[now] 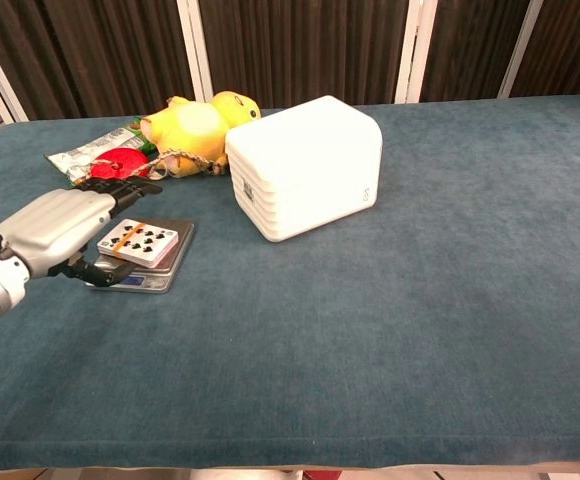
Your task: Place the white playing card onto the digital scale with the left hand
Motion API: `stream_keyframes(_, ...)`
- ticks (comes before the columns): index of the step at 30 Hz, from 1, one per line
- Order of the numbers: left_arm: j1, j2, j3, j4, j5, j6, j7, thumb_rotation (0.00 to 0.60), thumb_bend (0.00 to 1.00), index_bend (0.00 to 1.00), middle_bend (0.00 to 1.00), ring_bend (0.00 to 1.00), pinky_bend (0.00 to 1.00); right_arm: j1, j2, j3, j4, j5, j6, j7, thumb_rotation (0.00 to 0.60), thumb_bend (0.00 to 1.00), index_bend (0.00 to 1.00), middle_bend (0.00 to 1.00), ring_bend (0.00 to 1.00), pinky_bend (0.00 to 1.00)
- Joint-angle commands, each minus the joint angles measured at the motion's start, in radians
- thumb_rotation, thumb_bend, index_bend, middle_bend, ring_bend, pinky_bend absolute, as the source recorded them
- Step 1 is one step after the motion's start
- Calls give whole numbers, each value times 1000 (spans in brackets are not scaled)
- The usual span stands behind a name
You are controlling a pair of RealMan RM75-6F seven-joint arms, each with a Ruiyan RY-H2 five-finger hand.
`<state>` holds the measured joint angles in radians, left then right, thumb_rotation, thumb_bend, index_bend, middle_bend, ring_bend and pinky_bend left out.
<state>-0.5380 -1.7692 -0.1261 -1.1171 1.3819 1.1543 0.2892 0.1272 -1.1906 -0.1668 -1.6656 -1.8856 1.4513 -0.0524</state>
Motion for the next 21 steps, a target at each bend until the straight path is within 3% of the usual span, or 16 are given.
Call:
stream_keyframes(1, 29, 82, 27, -76, 59, 76, -5, 600, 346, 19, 0, 0, 0, -2, 6, 1, 2, -2, 10, 4, 600, 109, 0, 0, 0, 0)
stream_keyframes(6, 139, 346, 99, -299, 100, 172, -147, 600, 369, 20, 0, 0, 0, -7, 25, -6, 4, -10, 18, 2, 600, 110, 0, 0, 0, 0)
stream_keyframes(10, 260, 475, 188, -313, 140, 284, -189, 600, 374, 21, 0, 0, 0, -22, 26, -2, 3, -4, 36, -18, 600, 110, 0, 0, 0, 0)
stream_keyframes(13, 309, 525, 220, -319, 121, 294, -200, 600, 372, 20, 0, 0, 0, -28, 27, -1, 4, -5, 46, -26, 600, 110, 0, 0, 0, 0)
stream_keyframes(15, 331, 529, 203, -321, 100, 321, -196, 600, 372, 18, 0, 0, 0, -33, 24, 1, 5, -4, 53, -29, 600, 110, 0, 0, 0, 0)
stream_keyframes(21, 336, 519, 186, -295, 182, 384, -281, 600, 372, 19, 0, 0, 0, -39, 17, 5, 7, -3, 56, -41, 600, 110, 0, 0, 0, 0)
